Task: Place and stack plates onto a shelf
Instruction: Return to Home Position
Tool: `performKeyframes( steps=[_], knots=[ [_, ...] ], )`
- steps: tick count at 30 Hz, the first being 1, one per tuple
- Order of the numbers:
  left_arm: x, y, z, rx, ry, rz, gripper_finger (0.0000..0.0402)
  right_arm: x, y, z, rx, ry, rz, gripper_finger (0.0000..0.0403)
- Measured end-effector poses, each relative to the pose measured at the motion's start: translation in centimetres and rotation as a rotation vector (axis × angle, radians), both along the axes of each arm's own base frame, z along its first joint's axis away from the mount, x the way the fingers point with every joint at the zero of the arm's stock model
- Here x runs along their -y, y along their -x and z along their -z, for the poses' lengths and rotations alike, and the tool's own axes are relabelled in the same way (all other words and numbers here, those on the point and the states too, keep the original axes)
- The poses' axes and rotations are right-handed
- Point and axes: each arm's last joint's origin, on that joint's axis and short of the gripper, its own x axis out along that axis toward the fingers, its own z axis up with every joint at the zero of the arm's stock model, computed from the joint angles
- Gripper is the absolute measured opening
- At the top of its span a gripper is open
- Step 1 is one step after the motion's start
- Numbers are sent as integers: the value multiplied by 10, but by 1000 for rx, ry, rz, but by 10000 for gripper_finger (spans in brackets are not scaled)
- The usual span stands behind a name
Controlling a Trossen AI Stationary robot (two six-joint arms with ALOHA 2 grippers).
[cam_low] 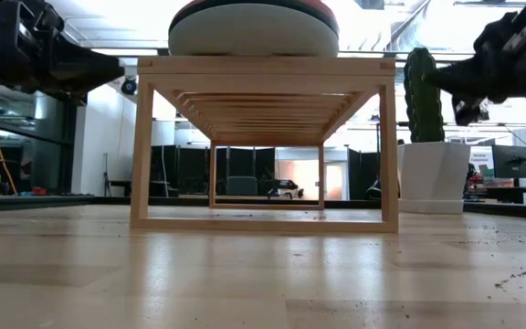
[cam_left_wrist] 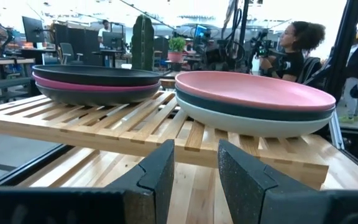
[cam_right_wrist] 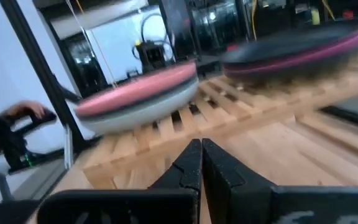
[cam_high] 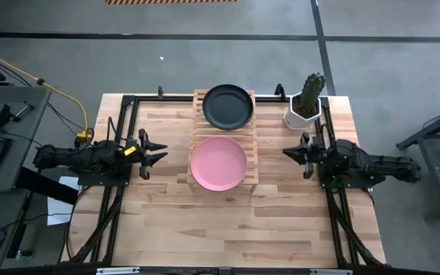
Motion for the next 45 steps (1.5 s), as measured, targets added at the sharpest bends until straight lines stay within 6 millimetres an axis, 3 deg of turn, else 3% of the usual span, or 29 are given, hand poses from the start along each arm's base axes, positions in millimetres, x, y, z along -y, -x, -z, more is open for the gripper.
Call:
performKeyframes(
  steps=[45],
  knots=[
    [0, -1, 4, -41, -3, -5, 113, -1, -1, 2, -25, -2, -8, 0]
  ],
)
